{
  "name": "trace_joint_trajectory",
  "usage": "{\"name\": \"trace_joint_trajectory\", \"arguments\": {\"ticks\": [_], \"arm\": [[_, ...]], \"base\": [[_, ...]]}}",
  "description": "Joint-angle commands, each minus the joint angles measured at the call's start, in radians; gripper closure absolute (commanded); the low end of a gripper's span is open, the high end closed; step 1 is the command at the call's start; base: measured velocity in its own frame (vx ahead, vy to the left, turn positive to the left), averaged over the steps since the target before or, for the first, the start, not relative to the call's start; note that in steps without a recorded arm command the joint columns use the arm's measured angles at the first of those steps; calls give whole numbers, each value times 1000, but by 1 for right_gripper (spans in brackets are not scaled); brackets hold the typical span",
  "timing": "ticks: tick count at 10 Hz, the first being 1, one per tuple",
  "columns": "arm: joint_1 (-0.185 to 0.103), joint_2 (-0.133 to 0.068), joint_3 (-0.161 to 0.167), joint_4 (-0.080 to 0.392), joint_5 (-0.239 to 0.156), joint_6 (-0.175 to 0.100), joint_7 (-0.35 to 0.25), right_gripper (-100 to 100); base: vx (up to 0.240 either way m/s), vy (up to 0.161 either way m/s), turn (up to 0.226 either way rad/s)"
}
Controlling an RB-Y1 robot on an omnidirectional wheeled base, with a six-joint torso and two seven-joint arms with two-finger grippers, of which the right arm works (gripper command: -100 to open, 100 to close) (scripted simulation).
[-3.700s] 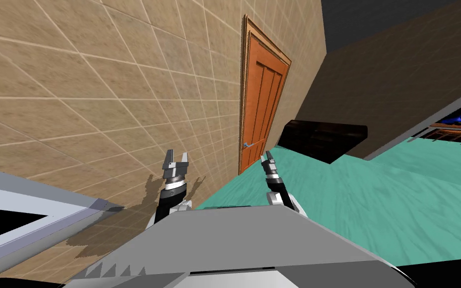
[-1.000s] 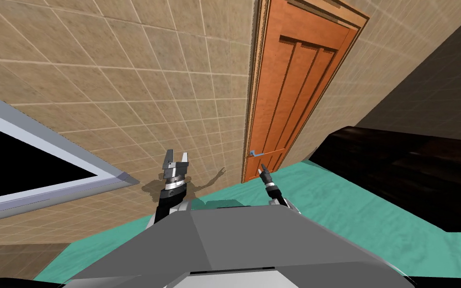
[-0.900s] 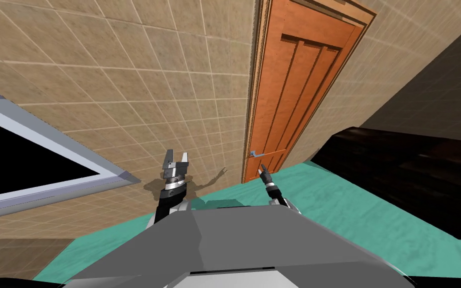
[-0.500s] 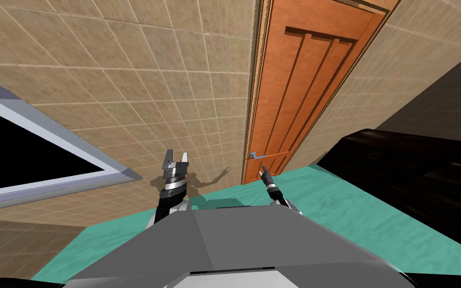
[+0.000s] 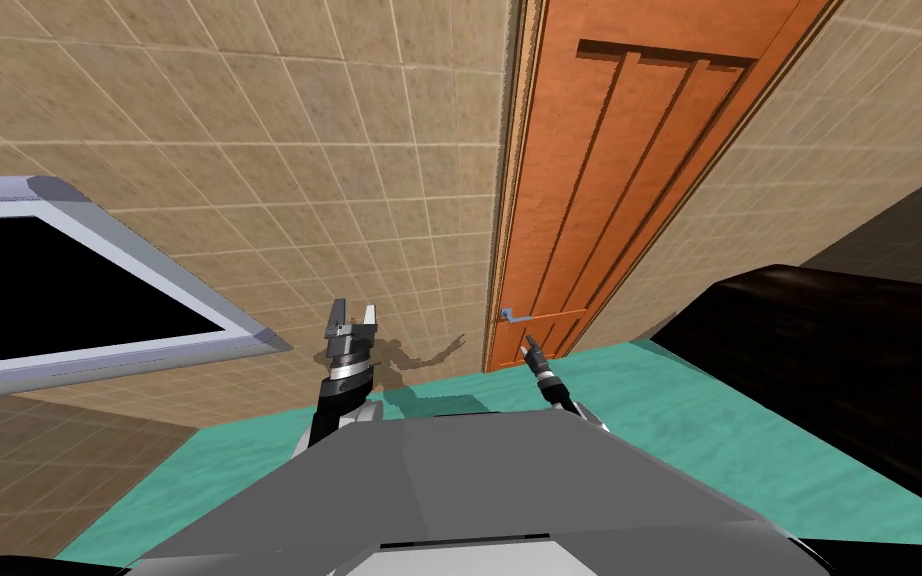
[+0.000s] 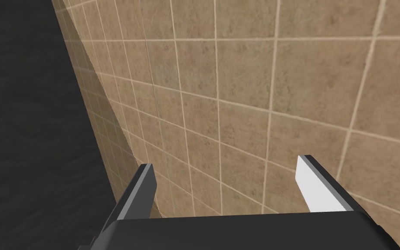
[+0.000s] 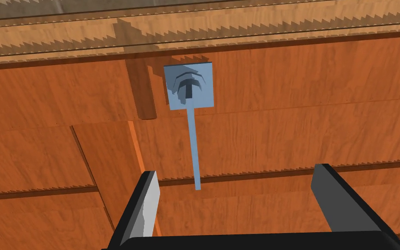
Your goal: Pull the door open
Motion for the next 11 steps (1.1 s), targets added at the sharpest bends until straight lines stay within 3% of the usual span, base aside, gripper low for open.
{"name": "trace_joint_trajectory", "arguments": {"ticks": [1,5,6,7,9,11], "arm": [[-13,-7,4,42,-2,-13,-9,-100],[-41,-23,13,133,-8,-38,-26,-100],[-39,-20,12,123,-7,-35,-23,-100],[-54,-19,-19,157,-13,-43,-20,-100],[-60,-18,-32,171,-16,-46,-19,-100],[-81,-16,-81,222,-25,-56,-14,-100]], "base": [[22,-117,82],[26,-96,110],[15,-39,25],[41,-8,294],[71,-14,155],[78,-13,253]]}}
